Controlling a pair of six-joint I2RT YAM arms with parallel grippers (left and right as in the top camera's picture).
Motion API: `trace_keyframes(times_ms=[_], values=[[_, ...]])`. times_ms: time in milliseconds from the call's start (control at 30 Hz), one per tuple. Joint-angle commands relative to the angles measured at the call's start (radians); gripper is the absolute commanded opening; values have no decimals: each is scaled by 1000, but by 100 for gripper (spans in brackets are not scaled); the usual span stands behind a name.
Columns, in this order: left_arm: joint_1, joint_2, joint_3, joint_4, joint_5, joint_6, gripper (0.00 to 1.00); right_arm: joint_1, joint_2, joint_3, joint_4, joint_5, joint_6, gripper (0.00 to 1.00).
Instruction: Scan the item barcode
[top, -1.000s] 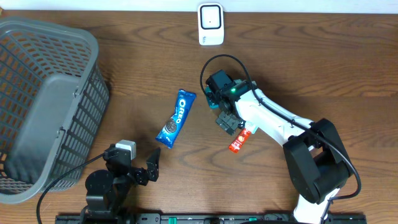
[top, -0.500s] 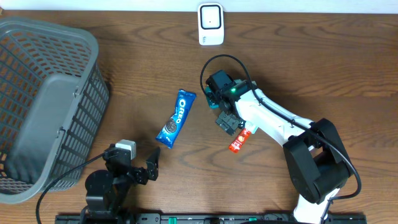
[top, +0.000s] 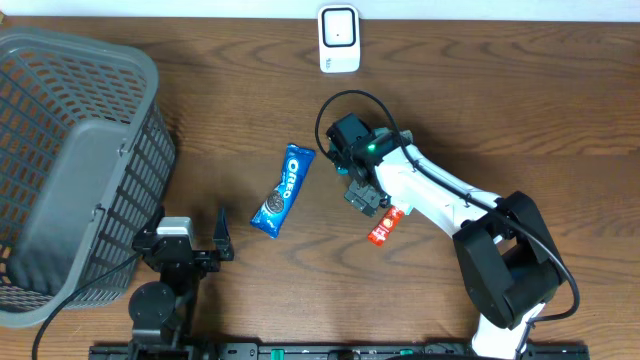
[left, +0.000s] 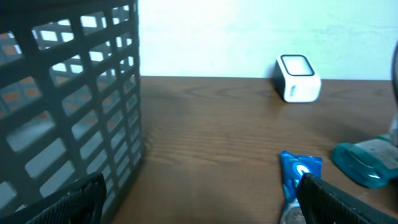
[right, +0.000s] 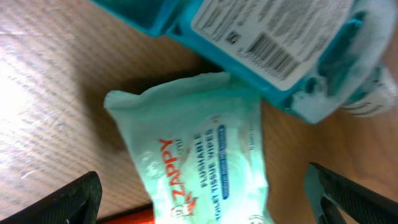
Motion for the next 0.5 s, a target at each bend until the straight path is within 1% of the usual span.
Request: trace_keyframes(times_ms=[0,133,200,300,333,400,467], values=[[-3,-1,-61,34,-45,16,98,16,-19,-4,11,103,-19,99],[-3,5,-123,108,-45,14,98,18,-19,-5,10,148,-19,96],[-3,6,-123,136,-57,14,98,23,-19,-5,1,171,-15,89],[-3,6,-123,160,-62,14,98,38,-19,-11,-24,187,-15,75],[-3,7,-123,159,-62,14,98,44,-19,-19,-29,187,-15,73],[-3,7,-123,157,-61,13,98,53,-19,-42,-25,187,-15,72],[-3,7,-123,145,-61,13,98,62,-19,-82,3,187,-2,73]])
